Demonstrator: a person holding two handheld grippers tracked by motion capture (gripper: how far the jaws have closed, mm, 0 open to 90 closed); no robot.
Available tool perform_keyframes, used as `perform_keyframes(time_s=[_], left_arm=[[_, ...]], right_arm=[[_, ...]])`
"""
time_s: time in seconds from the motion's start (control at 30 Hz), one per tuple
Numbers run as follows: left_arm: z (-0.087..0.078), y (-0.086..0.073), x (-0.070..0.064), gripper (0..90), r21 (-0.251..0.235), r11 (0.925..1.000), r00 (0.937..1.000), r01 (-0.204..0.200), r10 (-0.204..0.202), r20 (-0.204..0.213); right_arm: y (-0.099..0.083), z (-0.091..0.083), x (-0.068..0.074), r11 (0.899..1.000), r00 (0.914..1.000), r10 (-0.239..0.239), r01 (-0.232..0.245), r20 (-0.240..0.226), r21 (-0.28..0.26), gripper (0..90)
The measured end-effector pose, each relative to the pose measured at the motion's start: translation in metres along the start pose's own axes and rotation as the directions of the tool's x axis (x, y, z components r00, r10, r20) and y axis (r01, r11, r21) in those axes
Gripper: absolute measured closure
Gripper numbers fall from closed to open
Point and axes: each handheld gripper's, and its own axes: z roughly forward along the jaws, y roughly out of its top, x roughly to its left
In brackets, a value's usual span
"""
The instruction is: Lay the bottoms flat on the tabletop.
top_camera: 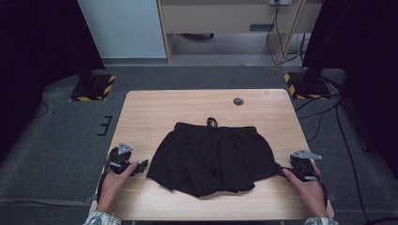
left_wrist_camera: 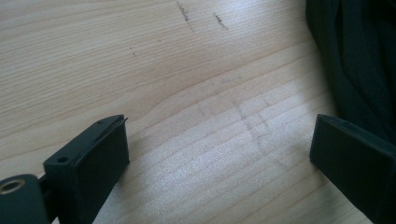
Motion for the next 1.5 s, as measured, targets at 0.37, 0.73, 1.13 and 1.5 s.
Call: perform_keyframes(time_s=[0.37, 0.73, 1.13, 1.5], left_arm=[[0.001, 0.001, -0.001, 3.6, 0.0, 1.0, 1.0, 0.003, -0.003, -0.002], [-0.006, 0.011, -0.005, 12.6, -0.058, 0.9976, 0.9987, 0.039, -0.037, 0.036], [0.013, 0.086, -0.024, 22.8, -0.104, 0.9944, 0.991, -0.02, 0.034, 0.13], [0.044, 0.118, -0.044, 28.1, -0.043, 0.9933, 0.986, -0.107, 0.112, 0.123]], right_arm=[[0.0, 0.0, 0.0, 1.0, 1.0, 0.003, -0.003, -0.001, 0.0, 23.0], [0.005, -0.009, -0.007, 1.0, 0.9995, 0.027, -0.027, -0.015, -0.005, 39.1], [0.091, 0.01, 0.005, 0.996, 0.9882, -0.079, 0.072, -0.131, -0.06, 56.2], [0.098, 0.081, 0.016, 0.993, 0.9804, -0.088, 0.101, -0.176, 0.066, 55.7]])
